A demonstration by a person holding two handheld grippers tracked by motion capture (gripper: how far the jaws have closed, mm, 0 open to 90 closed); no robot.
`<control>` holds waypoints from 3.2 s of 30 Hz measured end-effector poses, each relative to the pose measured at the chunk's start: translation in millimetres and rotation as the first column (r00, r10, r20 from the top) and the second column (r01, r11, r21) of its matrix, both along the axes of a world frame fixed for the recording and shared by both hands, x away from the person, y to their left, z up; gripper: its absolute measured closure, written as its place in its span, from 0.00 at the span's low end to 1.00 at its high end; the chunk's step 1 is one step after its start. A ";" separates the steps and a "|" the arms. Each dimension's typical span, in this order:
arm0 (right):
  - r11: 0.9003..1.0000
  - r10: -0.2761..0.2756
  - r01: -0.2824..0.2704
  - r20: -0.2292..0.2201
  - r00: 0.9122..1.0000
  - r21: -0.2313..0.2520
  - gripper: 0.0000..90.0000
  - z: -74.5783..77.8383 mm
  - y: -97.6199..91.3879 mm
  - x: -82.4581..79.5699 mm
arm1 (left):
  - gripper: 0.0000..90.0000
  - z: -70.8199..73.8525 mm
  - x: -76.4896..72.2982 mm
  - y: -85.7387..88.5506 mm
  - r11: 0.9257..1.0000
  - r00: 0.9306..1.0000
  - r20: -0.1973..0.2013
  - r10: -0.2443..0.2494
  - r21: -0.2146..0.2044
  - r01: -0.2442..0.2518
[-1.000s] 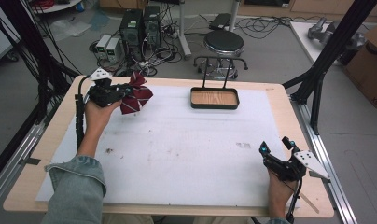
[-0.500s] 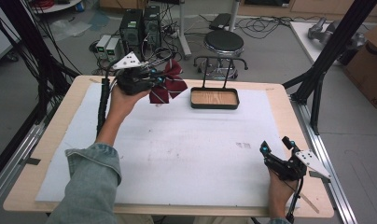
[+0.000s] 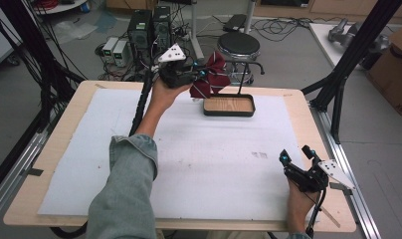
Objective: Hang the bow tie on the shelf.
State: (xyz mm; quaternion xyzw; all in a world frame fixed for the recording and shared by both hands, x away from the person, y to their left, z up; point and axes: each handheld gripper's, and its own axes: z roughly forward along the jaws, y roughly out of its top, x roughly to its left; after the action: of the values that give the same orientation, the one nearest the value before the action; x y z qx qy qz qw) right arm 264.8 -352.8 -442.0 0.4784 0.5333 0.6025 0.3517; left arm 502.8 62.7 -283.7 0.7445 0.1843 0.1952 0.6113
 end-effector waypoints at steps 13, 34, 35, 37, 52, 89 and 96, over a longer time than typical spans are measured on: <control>1.000 0.004 -0.004 -0.007 1.000 0.020 0.11 -0.4 -1.1 0.1 | 0.84 -8.0 39.1 3.8 0.972 0.980 -0.072 0.183 -0.133 -0.192; 1.000 0.002 -0.002 -0.010 1.000 0.015 0.11 -0.6 -1.3 1.0 | 0.83 -63.2 49.0 -11.8 0.971 0.965 -0.121 0.234 0.070 -0.227; 1.000 0.003 -0.003 -0.010 1.000 0.014 0.11 -0.7 -1.4 1.1 | 0.83 -65.1 49.0 -13.6 0.971 0.965 -0.122 0.234 0.075 -0.226; 1.000 0.002 -0.002 -0.010 1.000 0.016 0.11 -0.6 -1.3 1.2 | 0.83 -68.5 49.1 -17.0 0.972 0.965 -0.130 0.228 0.081 -0.219; 1.000 0.004 -0.003 -0.012 1.000 0.015 0.11 -0.7 -1.6 1.3 | 0.69 -74.7 45.9 -25.1 0.970 0.971 -0.096 0.219 0.126 -0.207; 1.000 -0.012 0.012 -0.019 1.000 -0.009 0.11 -0.3 1.8 -0.3 | 0.34 -27.0 -79.9 123.5 0.933 0.935 0.000 0.355 -0.062 -0.354; 1.000 -0.010 0.010 -0.024 1.000 -0.017 0.11 -0.1 3.5 -0.6 | 0.28 -30.6 -110.9 152.0 0.916 0.920 0.004 0.393 -0.092 -0.391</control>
State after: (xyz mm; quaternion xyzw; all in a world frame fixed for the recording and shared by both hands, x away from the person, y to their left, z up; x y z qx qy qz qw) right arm 264.1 -349.3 -442.0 0.4853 0.5401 0.5905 0.3521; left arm 391.9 214.8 -314.2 0.6620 0.3314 0.3134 0.5947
